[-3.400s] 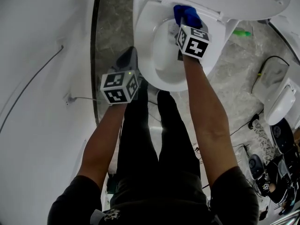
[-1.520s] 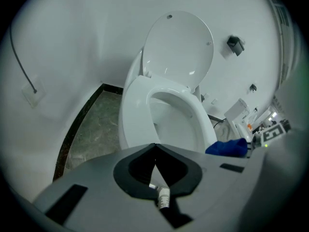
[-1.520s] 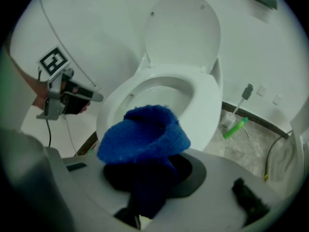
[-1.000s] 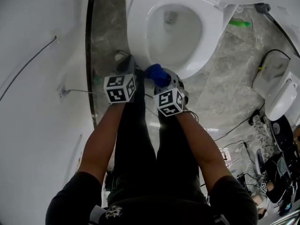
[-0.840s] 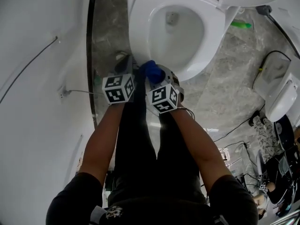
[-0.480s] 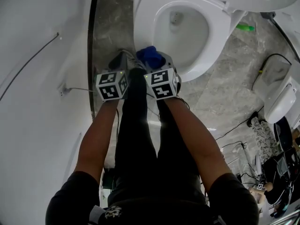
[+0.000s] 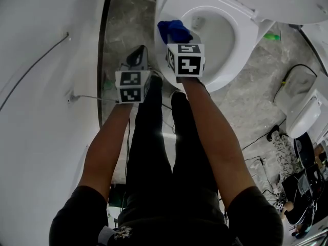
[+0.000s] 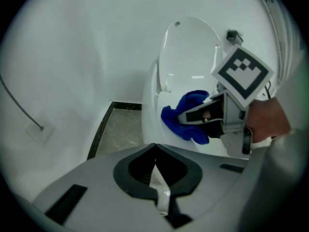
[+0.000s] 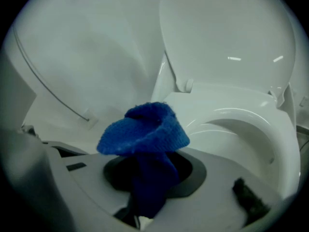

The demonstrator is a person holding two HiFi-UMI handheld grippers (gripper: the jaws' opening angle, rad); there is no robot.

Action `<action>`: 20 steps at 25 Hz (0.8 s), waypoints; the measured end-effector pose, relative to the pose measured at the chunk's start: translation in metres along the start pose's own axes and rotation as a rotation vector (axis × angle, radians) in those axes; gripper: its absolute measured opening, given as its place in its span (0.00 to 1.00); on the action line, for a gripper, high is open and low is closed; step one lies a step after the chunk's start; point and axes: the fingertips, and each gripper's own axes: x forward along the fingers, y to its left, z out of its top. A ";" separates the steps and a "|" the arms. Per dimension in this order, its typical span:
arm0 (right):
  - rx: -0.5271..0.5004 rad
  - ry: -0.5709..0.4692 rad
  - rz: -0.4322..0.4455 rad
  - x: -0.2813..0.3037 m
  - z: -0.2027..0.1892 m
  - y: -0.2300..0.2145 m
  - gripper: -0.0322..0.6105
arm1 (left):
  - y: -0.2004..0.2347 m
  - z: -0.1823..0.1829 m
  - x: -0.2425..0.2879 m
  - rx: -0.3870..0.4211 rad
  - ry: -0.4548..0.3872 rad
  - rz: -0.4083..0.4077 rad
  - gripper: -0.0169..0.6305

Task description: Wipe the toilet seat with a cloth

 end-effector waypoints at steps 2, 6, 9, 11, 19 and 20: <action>0.043 -0.022 -0.021 0.006 0.016 -0.014 0.20 | -0.005 0.012 0.002 0.014 -0.016 -0.020 0.04; 0.062 -0.071 -0.066 0.011 0.043 -0.039 0.20 | -0.009 0.045 0.009 0.024 -0.084 -0.053 0.04; 0.061 -0.079 -0.093 0.013 0.056 -0.058 0.20 | -0.010 0.071 0.014 0.040 -0.122 -0.057 0.04; 0.054 -0.065 -0.085 0.011 0.062 -0.062 0.20 | -0.011 0.081 0.013 0.040 -0.137 -0.052 0.04; -0.155 -0.453 -0.121 -0.192 0.104 -0.055 0.20 | -0.057 0.142 -0.068 -0.020 -0.282 -0.090 0.04; -0.161 -0.485 -0.138 -0.227 0.096 -0.053 0.20 | -0.062 0.153 -0.089 -0.031 -0.310 -0.083 0.04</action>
